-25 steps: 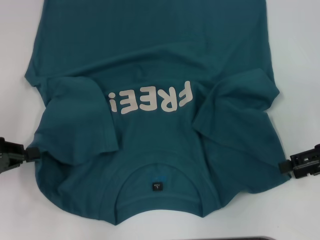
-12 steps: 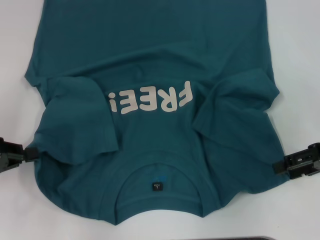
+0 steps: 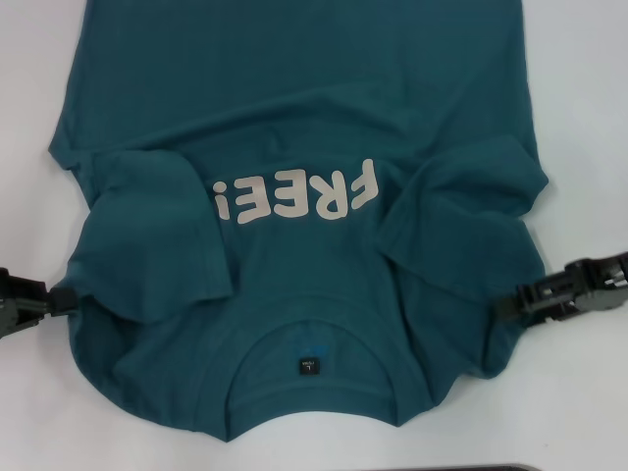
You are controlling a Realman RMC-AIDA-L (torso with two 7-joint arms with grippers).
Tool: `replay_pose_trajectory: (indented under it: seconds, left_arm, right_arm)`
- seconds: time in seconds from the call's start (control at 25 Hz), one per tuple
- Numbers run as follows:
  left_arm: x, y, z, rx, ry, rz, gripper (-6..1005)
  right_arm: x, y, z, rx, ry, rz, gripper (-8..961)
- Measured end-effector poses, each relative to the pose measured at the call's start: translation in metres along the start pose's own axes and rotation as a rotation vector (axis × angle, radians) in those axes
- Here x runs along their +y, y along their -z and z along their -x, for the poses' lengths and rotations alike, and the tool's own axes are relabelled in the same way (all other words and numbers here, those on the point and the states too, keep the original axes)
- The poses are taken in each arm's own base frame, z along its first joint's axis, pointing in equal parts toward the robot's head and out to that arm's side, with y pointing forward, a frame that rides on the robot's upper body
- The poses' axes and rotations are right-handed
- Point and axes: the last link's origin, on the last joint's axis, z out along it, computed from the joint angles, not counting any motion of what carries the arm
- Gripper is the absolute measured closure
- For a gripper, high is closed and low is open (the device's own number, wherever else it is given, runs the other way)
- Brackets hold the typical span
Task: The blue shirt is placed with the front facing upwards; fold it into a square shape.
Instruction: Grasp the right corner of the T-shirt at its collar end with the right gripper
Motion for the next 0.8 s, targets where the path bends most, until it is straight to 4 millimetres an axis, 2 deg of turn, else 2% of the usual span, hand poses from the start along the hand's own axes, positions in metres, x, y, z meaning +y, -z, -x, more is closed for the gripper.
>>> replay_pose_trajectory:
  seconds: [0.16, 0.48, 0.8]
  left_arm:
    - [0.0, 0.0, 0.0, 0.0, 0.0, 0.0, 1000]
    - [-0.001, 0.001, 0.0, 0.003, 0.003, 0.001, 999]
    - [0.0, 0.0, 0.0, 0.001, 0.001, -0.002, 999]
  right_arm:
    - [0.007, 0.001, 0.003, -0.01, 0.024, 0.038, 145]
    - [-0.009, 0.009, -0.005, 0.049, -0.031, -0.069, 145]
    - [-0.012, 0.01, -0.006, 0.048, -0.042, -0.085, 145]
